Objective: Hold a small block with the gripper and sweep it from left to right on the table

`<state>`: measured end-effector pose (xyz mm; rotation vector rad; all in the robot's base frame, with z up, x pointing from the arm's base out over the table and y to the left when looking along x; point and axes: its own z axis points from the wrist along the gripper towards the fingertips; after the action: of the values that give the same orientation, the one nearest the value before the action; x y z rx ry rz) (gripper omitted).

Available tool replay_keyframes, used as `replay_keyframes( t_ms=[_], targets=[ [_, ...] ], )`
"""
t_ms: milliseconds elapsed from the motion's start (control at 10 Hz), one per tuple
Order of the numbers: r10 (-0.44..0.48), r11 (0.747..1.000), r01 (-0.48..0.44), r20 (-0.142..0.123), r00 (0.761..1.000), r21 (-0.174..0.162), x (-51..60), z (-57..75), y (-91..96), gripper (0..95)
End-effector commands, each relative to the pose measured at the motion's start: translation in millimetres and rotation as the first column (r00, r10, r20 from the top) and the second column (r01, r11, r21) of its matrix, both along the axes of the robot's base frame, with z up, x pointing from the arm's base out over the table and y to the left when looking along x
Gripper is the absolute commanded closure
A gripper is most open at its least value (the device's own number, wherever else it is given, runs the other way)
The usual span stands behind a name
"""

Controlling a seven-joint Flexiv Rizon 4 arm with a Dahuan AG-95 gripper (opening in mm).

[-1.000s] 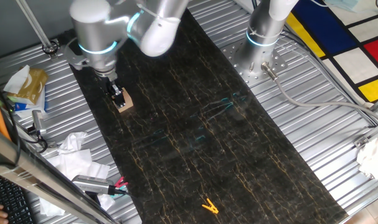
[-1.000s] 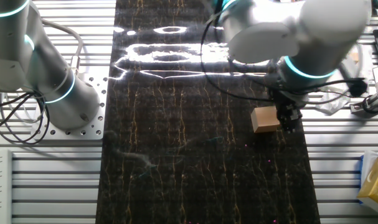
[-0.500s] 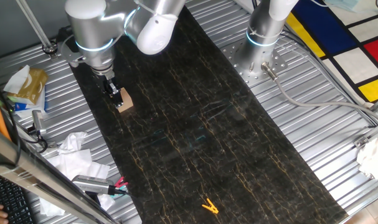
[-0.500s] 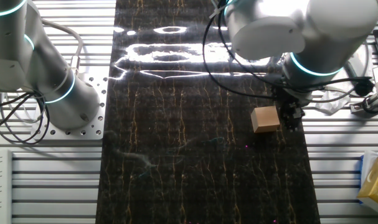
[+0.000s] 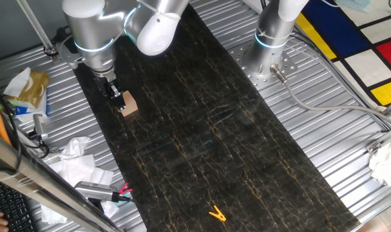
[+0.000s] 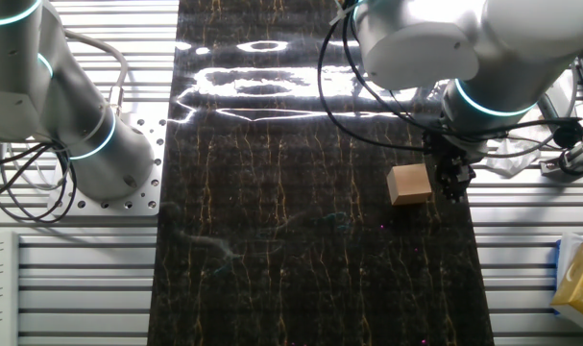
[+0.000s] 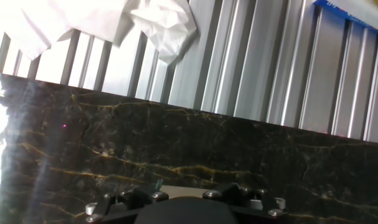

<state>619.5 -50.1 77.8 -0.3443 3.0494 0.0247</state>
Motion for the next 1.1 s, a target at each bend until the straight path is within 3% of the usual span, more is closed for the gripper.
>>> replay_keyframes(
  t_ms=[100, 700, 800, 1100],
  targets=[
    [0.001, 1.0, -0.001, 0.0, 1.0, 0.001, 1.2, -0.3, -0.2, 19.0],
    [-0.002, 1.0, 0.002, 0.001, 1.0, 0.003, 1.2, 0.0, -0.2, 19.0],
    [-0.002, 1.0, 0.002, 0.003, 1.0, 0.004, 1.1, 0.0, -0.2, 38.0],
    [-0.003, 1.0, 0.003, 0.005, 1.0, 0.006, 1.0, 0.0, -0.4, 38.0]
  ],
)
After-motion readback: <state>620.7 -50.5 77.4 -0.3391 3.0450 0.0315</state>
